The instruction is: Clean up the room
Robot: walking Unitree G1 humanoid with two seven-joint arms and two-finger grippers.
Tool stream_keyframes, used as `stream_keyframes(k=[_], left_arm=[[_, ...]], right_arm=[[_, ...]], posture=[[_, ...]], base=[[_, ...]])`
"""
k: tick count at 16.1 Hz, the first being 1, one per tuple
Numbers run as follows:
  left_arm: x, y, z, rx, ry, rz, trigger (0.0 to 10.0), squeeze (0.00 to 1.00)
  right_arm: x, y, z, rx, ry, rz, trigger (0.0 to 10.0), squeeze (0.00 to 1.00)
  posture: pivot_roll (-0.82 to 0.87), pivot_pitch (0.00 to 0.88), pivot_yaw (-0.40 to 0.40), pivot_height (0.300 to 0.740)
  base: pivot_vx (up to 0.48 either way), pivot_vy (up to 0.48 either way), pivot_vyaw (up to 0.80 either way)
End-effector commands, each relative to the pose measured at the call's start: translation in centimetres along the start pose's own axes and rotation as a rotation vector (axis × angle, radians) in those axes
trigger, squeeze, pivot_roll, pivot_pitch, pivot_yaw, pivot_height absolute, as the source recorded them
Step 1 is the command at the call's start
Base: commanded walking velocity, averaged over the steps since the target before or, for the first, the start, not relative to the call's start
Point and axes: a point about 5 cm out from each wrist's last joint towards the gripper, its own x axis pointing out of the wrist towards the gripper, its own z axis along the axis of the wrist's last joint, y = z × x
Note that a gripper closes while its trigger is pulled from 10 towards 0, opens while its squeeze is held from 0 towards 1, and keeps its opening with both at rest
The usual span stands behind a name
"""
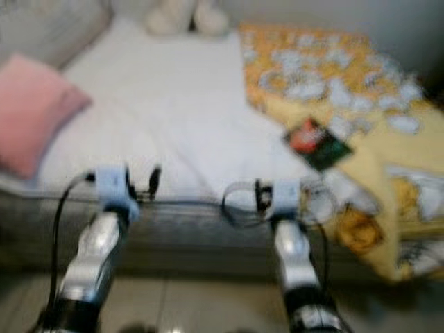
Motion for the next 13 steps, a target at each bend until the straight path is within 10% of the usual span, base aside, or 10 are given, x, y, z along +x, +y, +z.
stream_keyframes(k=[1, 6, 8, 13], left_arm=[[0.1, 1.0, -0.1, 0.003, 0.004, 0.037, 10.0, 1.0], [0.3, 0.3, 0.3, 0.012, -0.01, -0.019, 10.0, 1.0], [0.3, 0.0, 0.1, 0.05, -0.009, -0.041, 10.0, 0.0], [0.5, -1.7, 0.7, -0.009, -0.032, -0.147, 10.0, 0.0]], right_arm=[[0.2, 1.3, 0.0, -0.003, 0.0, 0.032, 10.0, 0.0], [0.3, 2.2, 0.3, 0.02, -0.015, 0.064, 10.0, 0.0], [0.3, 2.0, 0.2, 0.012, -0.017, 0.057, 10.0, 0.0], [0.3, 1.2, 0.2, 0.005, -0.016, 0.025, 10.0, 0.0]], posture=[[0.02, 0.0, -0.023, 0.714], [0.03, 0.0, -0.02, 0.714], [0.02, 0.0, -0.006, 0.714], [0.0, 0.0, 0.003, 0.714]], base=[[0.285, -0.382, 0.0], [0.298, -0.373, 0.0], [0.323, -0.353, 0.0], [0.19, 0.0, 0.0]])
